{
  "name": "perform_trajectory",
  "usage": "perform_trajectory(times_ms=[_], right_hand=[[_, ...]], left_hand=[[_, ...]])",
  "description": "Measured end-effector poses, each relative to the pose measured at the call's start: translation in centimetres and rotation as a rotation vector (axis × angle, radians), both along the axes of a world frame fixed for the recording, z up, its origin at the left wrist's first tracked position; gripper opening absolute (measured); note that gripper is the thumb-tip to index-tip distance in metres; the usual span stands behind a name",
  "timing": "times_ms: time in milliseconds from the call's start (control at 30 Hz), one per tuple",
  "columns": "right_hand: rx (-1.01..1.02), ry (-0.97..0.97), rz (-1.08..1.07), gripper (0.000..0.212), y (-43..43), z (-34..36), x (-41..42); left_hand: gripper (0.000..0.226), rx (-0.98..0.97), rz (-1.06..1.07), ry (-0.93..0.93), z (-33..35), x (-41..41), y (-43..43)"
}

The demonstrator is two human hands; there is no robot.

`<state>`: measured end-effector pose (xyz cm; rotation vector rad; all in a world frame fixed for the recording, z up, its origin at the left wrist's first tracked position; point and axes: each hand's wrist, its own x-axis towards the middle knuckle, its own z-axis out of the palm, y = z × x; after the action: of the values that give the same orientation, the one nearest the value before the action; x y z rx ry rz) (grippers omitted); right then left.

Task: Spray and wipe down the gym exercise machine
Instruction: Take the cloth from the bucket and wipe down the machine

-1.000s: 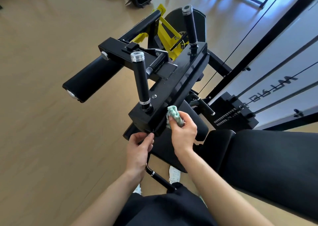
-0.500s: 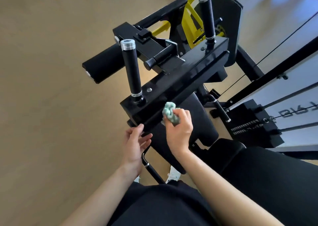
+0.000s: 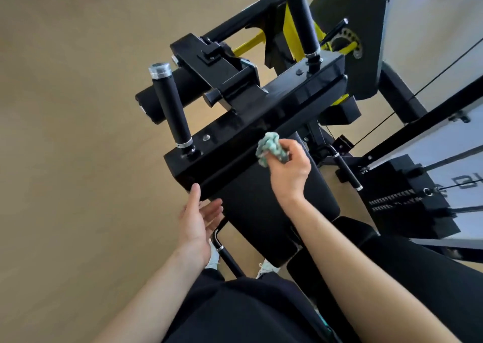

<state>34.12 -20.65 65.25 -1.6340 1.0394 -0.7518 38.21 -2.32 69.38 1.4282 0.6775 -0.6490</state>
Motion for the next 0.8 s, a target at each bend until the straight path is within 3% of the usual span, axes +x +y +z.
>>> perform_trajectory(times_ms=[100,167,267,367,467,567,800], right_hand=[[-0.017,0.005,-0.082,0.02,-4.4,0.1,0.5],[-0.007,0.0,-0.127,0.019,-6.6,0.0,0.9],[0.047,-0.028,-0.209,0.017,-9.4,0.1,1.1],[0.118,-0.065,-0.293,0.015,-12.4,0.2,1.1],[0.275,-0.067,-0.351,0.032,-15.0,-0.8,1.1],[0.483,-0.216,-0.305,0.037,-14.9,-1.8,1.6],[0.748,-0.367,-0.067,0.017,-5.0,-1.8,0.3]], left_hand=[[0.031,0.096,-0.171,-0.083,0.6,-1.1,-0.7],[0.031,0.149,-0.314,-0.235,1.1,-1.8,-1.3],[0.019,0.237,-0.533,-0.572,1.6,-1.9,-2.3],[0.008,0.454,-0.757,-0.996,1.2,-1.0,-3.1],[0.032,0.726,-0.92,-1.357,-0.3,-0.1,-3.7],[0.044,0.823,-0.981,-1.41,-1.7,0.5,-4.0],[0.039,0.805,-0.946,-1.508,-2.5,0.9,-3.6]])
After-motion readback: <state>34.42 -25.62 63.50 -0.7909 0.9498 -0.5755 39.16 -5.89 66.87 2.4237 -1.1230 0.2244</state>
